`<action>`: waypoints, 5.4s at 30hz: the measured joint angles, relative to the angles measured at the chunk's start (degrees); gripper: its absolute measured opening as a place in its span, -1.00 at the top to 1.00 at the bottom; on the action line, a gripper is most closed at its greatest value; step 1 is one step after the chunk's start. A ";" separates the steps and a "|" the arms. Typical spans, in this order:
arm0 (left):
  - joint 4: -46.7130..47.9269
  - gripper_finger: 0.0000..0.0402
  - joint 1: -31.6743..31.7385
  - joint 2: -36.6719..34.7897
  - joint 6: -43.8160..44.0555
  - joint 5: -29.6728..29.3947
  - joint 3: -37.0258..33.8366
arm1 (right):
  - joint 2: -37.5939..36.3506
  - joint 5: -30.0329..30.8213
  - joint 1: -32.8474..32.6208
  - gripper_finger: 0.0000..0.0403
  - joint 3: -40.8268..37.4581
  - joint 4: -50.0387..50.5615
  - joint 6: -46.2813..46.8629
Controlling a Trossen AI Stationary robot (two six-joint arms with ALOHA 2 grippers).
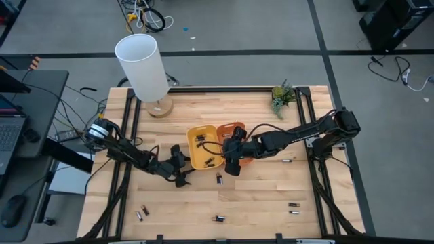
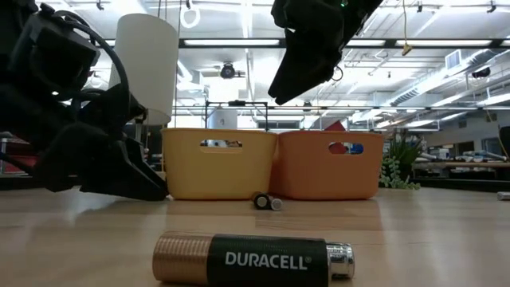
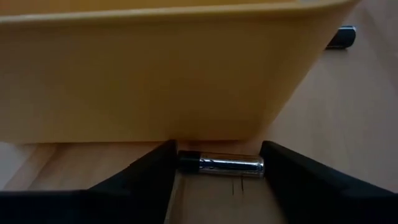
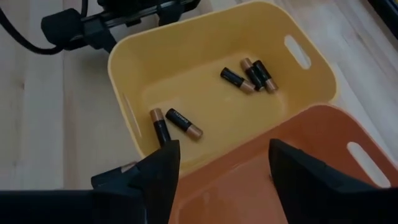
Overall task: Sort batteries
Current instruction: Put the middle left silver battery into the orange bin, then put the top right silver battery into the orange bin
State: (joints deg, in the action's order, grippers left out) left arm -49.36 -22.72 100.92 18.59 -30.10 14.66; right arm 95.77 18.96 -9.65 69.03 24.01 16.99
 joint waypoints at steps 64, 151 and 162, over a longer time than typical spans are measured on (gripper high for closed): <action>22.87 -0.11 21.68 -12.41 -21.67 20.43 36.98 | -30.73 -11.74 -9.03 0.23 -30.86 32.04 32.93; 52.58 -0.26 15.10 -26.53 -11.16 -2.26 28.96 | -15.75 9.11 -4.85 0.90 -19.15 -5.23 14.29; 54.43 -0.26 15.10 -24.57 -9.09 -1.87 28.98 | -16.04 8.65 -1.77 0.49 -19.12 -6.43 12.82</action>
State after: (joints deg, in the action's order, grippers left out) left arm 5.07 -7.62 76.36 9.50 -31.97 43.64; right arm 79.73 27.62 -11.42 49.91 17.58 29.81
